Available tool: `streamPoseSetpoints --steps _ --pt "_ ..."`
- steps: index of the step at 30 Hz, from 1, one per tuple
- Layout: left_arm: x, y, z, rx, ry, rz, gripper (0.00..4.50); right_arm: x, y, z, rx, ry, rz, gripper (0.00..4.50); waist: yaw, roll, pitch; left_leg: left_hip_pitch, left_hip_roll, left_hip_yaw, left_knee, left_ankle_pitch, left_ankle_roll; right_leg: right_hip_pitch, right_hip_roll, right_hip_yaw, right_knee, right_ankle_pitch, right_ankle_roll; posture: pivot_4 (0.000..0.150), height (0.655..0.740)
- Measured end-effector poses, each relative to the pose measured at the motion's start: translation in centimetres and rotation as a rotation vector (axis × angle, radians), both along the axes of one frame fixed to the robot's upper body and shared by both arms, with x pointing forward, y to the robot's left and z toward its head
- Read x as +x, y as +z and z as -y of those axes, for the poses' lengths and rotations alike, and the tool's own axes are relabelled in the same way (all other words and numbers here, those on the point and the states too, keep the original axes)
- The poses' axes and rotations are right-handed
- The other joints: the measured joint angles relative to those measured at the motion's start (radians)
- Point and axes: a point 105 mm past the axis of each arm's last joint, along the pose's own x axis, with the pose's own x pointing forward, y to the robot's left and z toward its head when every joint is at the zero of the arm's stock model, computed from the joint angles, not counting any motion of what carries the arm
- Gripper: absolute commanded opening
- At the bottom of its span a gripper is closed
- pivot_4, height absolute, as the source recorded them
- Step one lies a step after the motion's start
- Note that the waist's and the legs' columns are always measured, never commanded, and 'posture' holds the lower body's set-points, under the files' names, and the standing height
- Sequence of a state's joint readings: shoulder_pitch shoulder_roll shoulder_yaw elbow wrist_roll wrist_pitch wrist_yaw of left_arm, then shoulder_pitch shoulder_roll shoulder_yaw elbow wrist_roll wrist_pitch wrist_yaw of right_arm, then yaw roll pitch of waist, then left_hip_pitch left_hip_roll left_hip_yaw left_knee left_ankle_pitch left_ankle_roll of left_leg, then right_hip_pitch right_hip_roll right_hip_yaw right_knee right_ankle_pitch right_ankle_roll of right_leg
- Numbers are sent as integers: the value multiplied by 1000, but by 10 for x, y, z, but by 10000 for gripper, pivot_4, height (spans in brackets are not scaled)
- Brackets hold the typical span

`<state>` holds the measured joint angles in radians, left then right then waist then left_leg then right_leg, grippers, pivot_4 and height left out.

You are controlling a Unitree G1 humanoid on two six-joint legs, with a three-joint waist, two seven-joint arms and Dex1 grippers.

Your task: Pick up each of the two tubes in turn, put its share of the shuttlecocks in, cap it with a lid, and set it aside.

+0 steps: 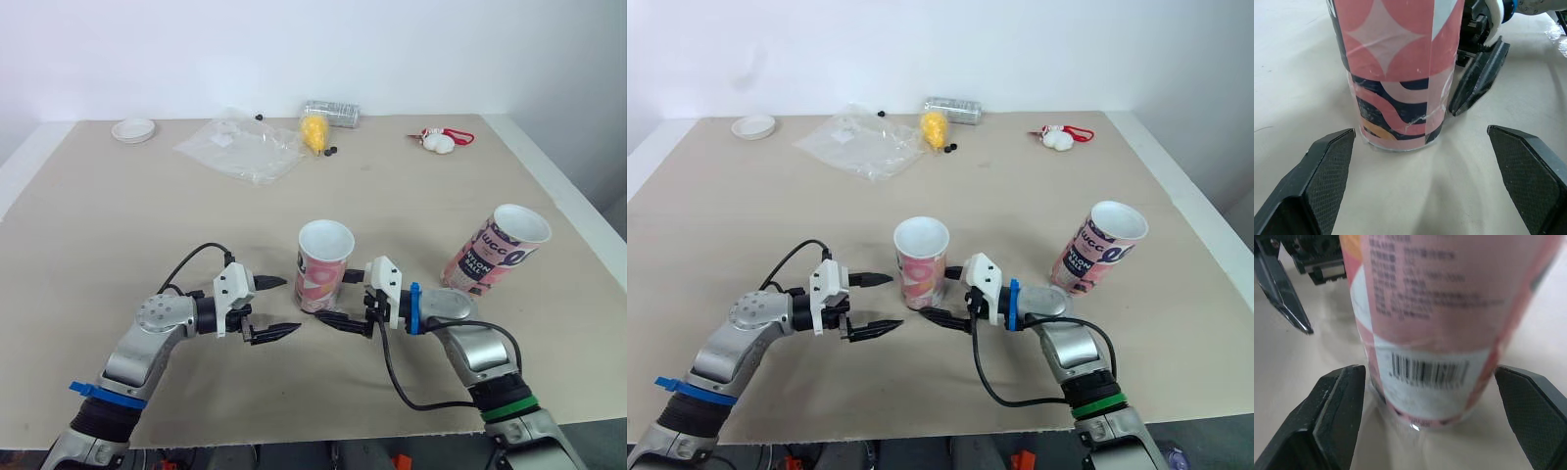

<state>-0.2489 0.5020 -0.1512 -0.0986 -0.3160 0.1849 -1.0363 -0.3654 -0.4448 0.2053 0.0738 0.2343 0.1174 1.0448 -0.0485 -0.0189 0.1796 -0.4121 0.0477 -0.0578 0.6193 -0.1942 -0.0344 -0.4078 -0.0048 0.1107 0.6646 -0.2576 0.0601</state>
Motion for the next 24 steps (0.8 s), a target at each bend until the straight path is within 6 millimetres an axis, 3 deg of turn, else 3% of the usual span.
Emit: streamPoseSetpoints --steps 24 --pt "-8 -6 -6 -2 25 -27 45000 7 -8 -35 -5 132 10 44690 -1 0 0 3 1 0 0 0 -1 1 1 0 1 1 -1 1500 7400"
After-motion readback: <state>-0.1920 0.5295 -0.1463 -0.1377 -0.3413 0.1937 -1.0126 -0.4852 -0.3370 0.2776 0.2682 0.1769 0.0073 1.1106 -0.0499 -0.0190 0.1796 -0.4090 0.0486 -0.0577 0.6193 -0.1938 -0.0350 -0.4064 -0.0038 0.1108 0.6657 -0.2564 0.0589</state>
